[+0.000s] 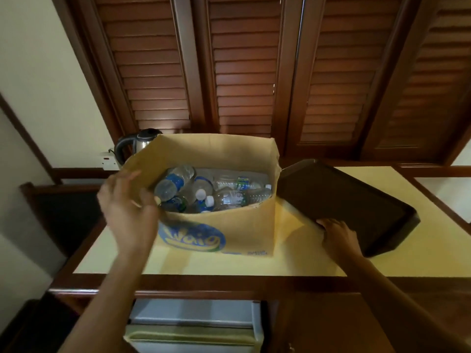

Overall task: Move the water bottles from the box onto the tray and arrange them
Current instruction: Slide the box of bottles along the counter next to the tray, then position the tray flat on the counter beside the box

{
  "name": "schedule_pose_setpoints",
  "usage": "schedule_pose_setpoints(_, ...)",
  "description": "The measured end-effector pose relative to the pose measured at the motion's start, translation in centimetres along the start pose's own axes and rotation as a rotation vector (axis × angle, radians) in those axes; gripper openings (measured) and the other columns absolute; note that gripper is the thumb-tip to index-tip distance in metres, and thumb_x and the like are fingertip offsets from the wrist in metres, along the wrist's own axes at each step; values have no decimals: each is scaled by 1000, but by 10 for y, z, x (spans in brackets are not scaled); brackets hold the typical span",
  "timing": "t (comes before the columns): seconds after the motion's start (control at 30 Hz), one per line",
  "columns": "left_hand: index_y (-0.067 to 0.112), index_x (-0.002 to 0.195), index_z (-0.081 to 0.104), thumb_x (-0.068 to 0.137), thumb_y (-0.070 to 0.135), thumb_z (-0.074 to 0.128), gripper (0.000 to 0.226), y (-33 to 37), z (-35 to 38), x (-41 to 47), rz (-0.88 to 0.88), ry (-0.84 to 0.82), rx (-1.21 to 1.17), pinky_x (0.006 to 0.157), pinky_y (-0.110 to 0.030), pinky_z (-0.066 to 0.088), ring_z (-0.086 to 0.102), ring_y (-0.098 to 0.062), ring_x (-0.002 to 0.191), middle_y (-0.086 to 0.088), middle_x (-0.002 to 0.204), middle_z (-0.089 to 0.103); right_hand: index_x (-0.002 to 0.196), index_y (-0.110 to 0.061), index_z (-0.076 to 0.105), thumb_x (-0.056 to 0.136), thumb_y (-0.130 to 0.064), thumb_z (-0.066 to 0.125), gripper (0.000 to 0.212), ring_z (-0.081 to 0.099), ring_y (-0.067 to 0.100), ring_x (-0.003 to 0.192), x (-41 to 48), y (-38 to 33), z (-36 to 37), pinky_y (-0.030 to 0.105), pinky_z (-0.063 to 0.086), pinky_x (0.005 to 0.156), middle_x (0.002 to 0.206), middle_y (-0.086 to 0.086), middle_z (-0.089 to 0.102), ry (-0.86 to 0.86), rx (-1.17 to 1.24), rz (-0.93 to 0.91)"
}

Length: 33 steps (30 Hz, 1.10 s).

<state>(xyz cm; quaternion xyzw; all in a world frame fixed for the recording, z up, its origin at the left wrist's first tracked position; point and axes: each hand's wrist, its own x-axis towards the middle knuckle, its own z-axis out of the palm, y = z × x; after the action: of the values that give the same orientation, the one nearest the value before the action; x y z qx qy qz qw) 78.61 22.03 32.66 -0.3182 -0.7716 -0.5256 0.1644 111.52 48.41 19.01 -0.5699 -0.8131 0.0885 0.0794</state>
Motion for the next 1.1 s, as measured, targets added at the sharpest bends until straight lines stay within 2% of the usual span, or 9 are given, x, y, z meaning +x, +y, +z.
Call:
schedule_pose_setpoints(0.17, 8, 108, 74, 86, -1, 64, 25, 72, 60, -96, 510, -294, -220, 108, -45, 40, 46, -26, 134, -8, 124, 62, 144, -25, 55, 98, -7, 51, 50, 52, 21, 131, -21, 20, -10, 43, 47, 106, 144, -2, 58, 29, 39, -21)
schedule_pose_setpoints(0.23, 12, 106, 76, 83, 3, 68, 27, 92, 84, -122, 594, -424, -233, 110, -49, 36, 47, -26, 134, -4, 120, 66, 145, -25, 55, 98, -5, 51, 51, 49, 21, 135, -32, 33, -13, 41, 46, 107, 147, -2, 55, 16, 42, -27)
schedule_pose_setpoints(0.37, 19, 107, 77, 85, 10, 66, 26, 114, 128, -143, 685, -473, -187, 120, -54, 19, 44, -24, 139, -1, 124, 66, 139, -25, 61, 94, 0, 55, 51, 49, 20, 135, -52, 62, -25, 38, 44, 109, 145, -5, 55, -38, 86, -15)
schedule_pose_setpoints(0.47, 14, 112, 74, 89, 7, 64, 26, 124, 160, -157, 750, -592, -254, 120, -48, 24, 44, -22, 138, -4, 124, 65, 130, -28, 65, 88, 3, 60, 53, 55, 19, 129, -63, 91, -32, 37, 48, 106, 139, -6, 60, -66, 109, 15)
schedule_pose_setpoints(0.57, 16, 126, 64, 92, 13, 61, 35, 125, 193, -170, 645, -759, -239, 112, -39, 39, 46, -14, 132, 1, 128, 60, 127, -26, 68, 85, 7, 62, 53, 57, 20, 128, -77, 124, -38, 38, 47, 106, 137, -4, 61, -42, 123, 26)
schedule_pose_setpoints(0.7, 21, 146, 43, 96, 34, 55, 53, 113, 234, -176, 426, -925, 55, 114, -38, 36, 38, -19, 137, -1, 147, 42, 110, -36, 64, 87, 4, 61, 47, 52, 21, 128, -89, 169, -49, 40, 42, 108, 131, -6, 63, 9, 119, 1)
schedule_pose_setpoints(0.8, 18, 154, 34, 101, 45, 44, 60, 103, 258, -185, 375, -991, 269, 116, -42, 32, 30, -25, 143, -5, 162, 24, 120, -38, 65, 86, -2, 64, 49, 38, 18, 144, -80, 209, -59, 51, 21, 122, 143, -8, 55, 6, 89, -34)
schedule_pose_setpoints(0.97, 18, 156, 34, 101, 49, 35, 63, 102, 270, -206, 370, -886, 397, 116, -44, 31, 29, -28, 146, -2, 167, 16, 155, -26, 39, 96, -24, 55, 61, 1, 26, 158, -59, 269, -66, 53, 1, 126, 170, 7, 11, 0, 115, 153)
schedule_pose_setpoints(1.1, 23, 156, 33, 101, 53, 35, 62, 100, 275, -216, 260, -833, 406, 117, -45, 32, 27, -28, 148, 3, 168, 12, 158, -21, 34, 104, -34, 45, 56, -8, 19, 157, -16, 291, -64, 48, -1, 127, 171, 4, 9, -82, 125, 37)
